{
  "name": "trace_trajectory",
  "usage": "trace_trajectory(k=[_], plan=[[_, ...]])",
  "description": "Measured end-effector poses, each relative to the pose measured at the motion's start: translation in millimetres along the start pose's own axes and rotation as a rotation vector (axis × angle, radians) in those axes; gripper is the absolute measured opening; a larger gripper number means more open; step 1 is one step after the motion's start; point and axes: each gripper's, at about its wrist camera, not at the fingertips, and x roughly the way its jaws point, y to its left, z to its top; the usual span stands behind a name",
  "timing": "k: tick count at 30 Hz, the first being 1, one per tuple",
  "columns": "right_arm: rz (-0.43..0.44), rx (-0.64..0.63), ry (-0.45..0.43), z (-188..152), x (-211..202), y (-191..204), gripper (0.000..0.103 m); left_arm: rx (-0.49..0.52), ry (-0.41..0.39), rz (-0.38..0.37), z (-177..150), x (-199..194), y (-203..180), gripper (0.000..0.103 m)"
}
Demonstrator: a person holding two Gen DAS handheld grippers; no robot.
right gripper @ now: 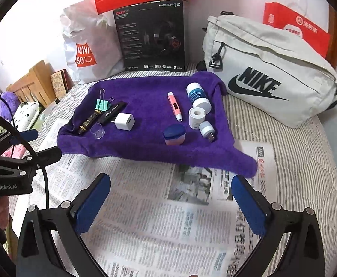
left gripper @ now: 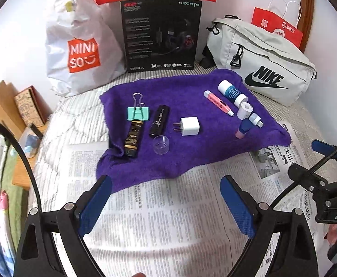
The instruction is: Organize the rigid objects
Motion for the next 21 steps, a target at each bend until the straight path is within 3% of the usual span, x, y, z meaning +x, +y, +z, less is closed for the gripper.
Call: trace_trajectory(k=[15,21], plan=[[-0.098,0.055,0.022,-27.2,-30.0,-7.2,0.103,-0.074,-0.006,0.027,-27.6,-16.0,10.1,0.095],[-0.123,0.068,0.021,-31.8,-35.8,-11.3,0.103,-0.053,0.002,0.033,-30.8,-16.6,2.7,0.095]])
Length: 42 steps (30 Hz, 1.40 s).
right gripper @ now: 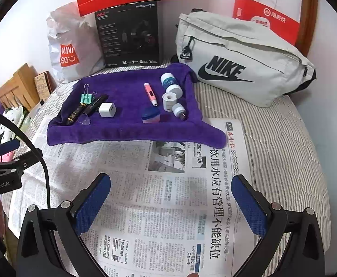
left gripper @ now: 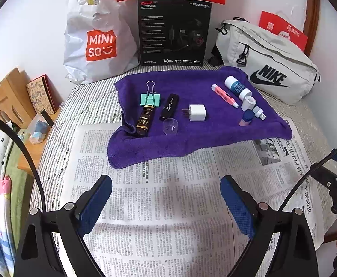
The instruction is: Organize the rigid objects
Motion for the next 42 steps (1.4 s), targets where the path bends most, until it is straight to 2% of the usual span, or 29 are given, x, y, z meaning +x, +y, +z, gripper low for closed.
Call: trace_trajectory(k=[42], plan=[[-0.017,-0.012,-0.035,-3.7,-25.9,2.1,0.103,0.049,-0.007,0.025,-4.4,-19.3,-16.0,0.095]])
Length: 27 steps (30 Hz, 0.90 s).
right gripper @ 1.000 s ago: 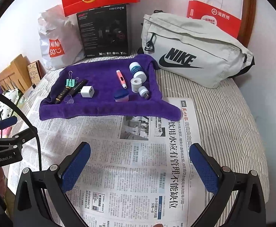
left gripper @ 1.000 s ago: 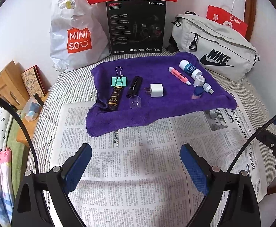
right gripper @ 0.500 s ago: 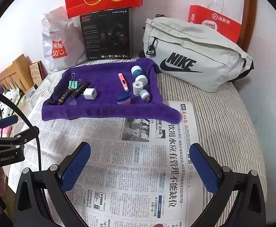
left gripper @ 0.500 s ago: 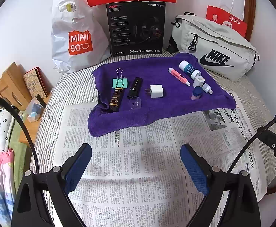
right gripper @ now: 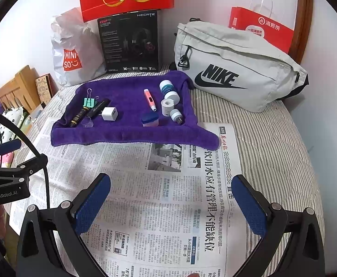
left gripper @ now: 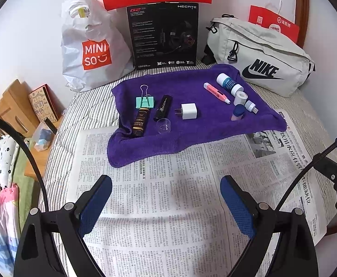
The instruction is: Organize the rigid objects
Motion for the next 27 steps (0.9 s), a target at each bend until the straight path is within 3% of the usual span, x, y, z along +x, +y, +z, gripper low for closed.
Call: trace_trajectory(k=[7,27], plan=[[-0.002,-0.005,0.0,-0.9,0.5,1.3,0.103,-0.012,-0.011,-0.038,0.5,-5.1,1.9,0.095],[-0.008,-0.011,0.005,-1.4,0.6,2.6,0.103,-0.003,-0.007,-0.037,-0.3,-5.9,0.0,0.095]])
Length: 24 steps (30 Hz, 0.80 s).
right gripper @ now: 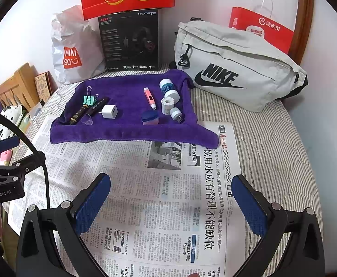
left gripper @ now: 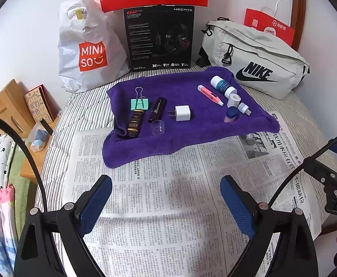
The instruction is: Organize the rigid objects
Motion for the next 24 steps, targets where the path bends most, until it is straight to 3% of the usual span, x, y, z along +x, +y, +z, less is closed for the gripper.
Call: trace_trajectory(k=[24], plan=[[-0.005,0.0,0.003,-0.9,-1.3,-0.4,0.103,-0.001,0.0,-0.005,-0.4,-0.3,-1.3,0.095]])
